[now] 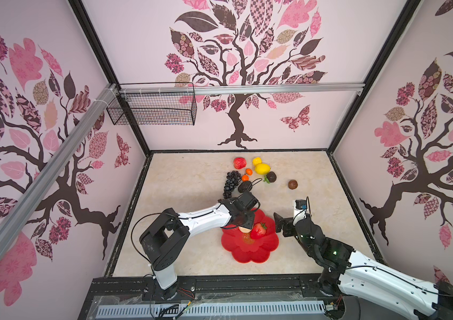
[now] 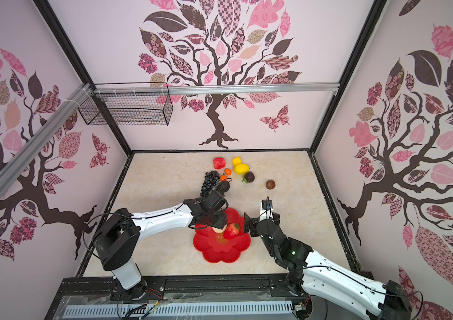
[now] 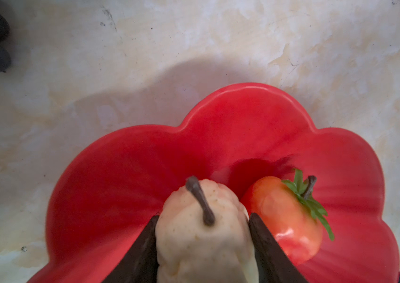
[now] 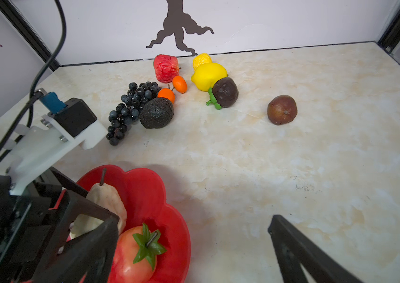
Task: Arrange fruit in a fruit bowl
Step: Place the fruit in the fruit bowl.
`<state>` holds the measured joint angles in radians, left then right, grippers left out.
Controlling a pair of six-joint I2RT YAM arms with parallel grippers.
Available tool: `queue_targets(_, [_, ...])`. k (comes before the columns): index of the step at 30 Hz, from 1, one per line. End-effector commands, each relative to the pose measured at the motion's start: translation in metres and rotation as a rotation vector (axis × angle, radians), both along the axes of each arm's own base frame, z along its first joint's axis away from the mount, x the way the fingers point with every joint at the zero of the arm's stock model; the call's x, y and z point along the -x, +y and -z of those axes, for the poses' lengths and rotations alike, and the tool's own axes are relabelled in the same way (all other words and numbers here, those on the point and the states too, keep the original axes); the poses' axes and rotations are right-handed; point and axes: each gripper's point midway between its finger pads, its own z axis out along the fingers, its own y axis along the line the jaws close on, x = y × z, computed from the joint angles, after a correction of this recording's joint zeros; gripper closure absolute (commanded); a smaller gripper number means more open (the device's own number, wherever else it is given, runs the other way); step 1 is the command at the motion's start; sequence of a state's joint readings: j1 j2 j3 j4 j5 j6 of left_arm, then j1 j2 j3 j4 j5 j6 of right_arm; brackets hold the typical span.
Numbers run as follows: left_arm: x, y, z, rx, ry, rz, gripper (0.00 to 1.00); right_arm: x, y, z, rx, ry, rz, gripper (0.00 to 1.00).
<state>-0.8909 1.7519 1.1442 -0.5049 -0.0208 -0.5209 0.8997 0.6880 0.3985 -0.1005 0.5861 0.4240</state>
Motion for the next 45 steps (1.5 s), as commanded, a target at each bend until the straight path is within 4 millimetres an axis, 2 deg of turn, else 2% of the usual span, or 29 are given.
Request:
queue_targets(1, [-0.010, -0.018, -0.014, 0.053, -0.029, 0.006, 0.51, 0.000, -0.001, 0.000, -0.014, 0.004, 0.007, 0.00])
queue_targets(11, [-0.013, -0.029, -0.013, 0.084, -0.027, 0.020, 0.50, 0.000, 0.002, 0.003, -0.016, 0.016, -0.001, 0.00])
queue_targets(22, [-0.015, -0.037, -0.008, 0.086, -0.020, 0.038, 0.45, 0.001, 0.005, 0.008, -0.020, 0.036, -0.008, 0.00])
queue_targets(33, [-0.016, -0.032, -0.010, 0.071, -0.031, 0.030, 0.34, 0.000, 0.007, 0.008, -0.022, 0.039, -0.011, 0.00])
queue_targets(45, [-0.016, -0.027, -0.020, 0.078, -0.053, 0.025, 0.30, -0.002, 0.010, 0.006, -0.010, 0.041, -0.018, 0.00])
